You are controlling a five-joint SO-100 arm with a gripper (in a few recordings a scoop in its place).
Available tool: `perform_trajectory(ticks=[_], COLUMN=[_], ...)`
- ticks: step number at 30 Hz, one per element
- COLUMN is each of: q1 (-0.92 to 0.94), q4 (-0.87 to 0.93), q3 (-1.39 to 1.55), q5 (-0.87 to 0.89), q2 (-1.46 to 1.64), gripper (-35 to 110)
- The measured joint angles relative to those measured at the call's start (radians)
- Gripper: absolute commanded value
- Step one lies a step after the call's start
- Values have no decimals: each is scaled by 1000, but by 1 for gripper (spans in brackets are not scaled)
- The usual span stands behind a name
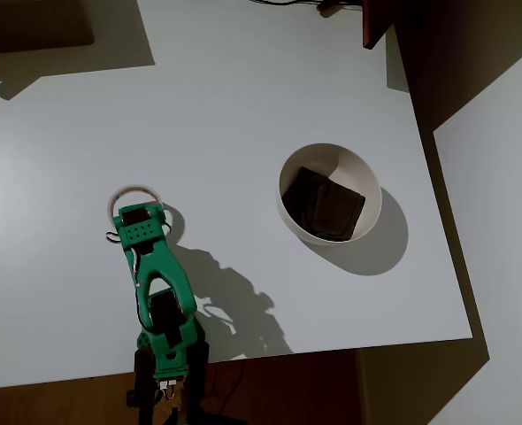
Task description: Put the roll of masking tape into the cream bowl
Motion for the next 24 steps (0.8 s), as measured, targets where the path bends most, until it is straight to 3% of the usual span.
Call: perform_trajectory(ticks=[13, 24], q1=[190, 482], q4=[235, 272], q3=[-83, -267], q5=[-23, -69], q2=[543, 635], gripper=[-8, -8])
